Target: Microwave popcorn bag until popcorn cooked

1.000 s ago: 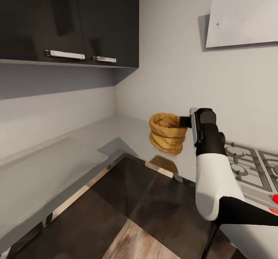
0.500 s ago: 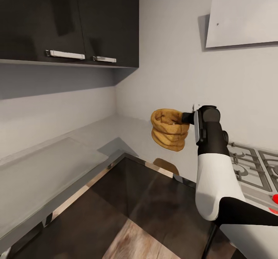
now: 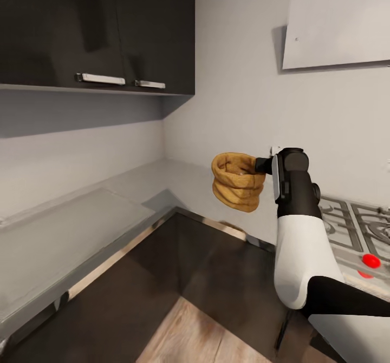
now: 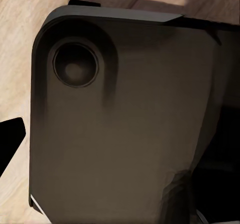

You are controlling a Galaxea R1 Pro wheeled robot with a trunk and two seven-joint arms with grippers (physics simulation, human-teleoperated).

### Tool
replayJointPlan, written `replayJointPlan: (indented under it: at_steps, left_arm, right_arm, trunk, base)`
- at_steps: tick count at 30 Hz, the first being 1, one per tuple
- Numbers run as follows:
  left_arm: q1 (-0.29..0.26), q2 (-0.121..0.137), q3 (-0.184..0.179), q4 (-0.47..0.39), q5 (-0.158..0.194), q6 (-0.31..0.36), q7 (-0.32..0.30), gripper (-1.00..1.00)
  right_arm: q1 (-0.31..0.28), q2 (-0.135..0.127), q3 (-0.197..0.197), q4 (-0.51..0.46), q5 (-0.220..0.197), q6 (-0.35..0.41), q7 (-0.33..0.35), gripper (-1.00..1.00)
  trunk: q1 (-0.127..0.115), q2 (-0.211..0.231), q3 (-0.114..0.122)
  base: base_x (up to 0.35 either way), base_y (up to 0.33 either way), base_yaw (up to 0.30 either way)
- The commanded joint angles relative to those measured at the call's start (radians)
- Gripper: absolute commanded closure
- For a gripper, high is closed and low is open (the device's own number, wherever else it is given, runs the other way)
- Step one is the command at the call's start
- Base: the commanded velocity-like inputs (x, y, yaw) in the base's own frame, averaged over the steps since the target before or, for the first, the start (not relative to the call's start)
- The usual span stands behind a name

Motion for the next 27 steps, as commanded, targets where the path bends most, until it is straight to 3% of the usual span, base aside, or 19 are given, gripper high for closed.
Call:
replayJointPlan:
  at_steps: [1, 27]
  left_arm:
    - [0.0, 0.0, -0.002, 0.0, 0.008, -0.003, 0.0, -1.0]
    - [0.0, -0.001, -0.002, 0.0, 0.007, -0.004, 0.0, -1.0]
  right_arm:
    - [-0.001, 0.001, -0.002, -0.001, 0.002, 0.003, 0.001, 1.0]
    - [-0.001, 0.001, -0.004, 0.01, -0.009, 0.003, 0.009, 1.0]
  trunk:
    - [-0.001, -0.001, -0.001]
    - [-0.001, -0.001, -0.001]
  base:
    - [-0.344, 0.0, 0.0]
    - [-0.346, 0.0, 0.0]
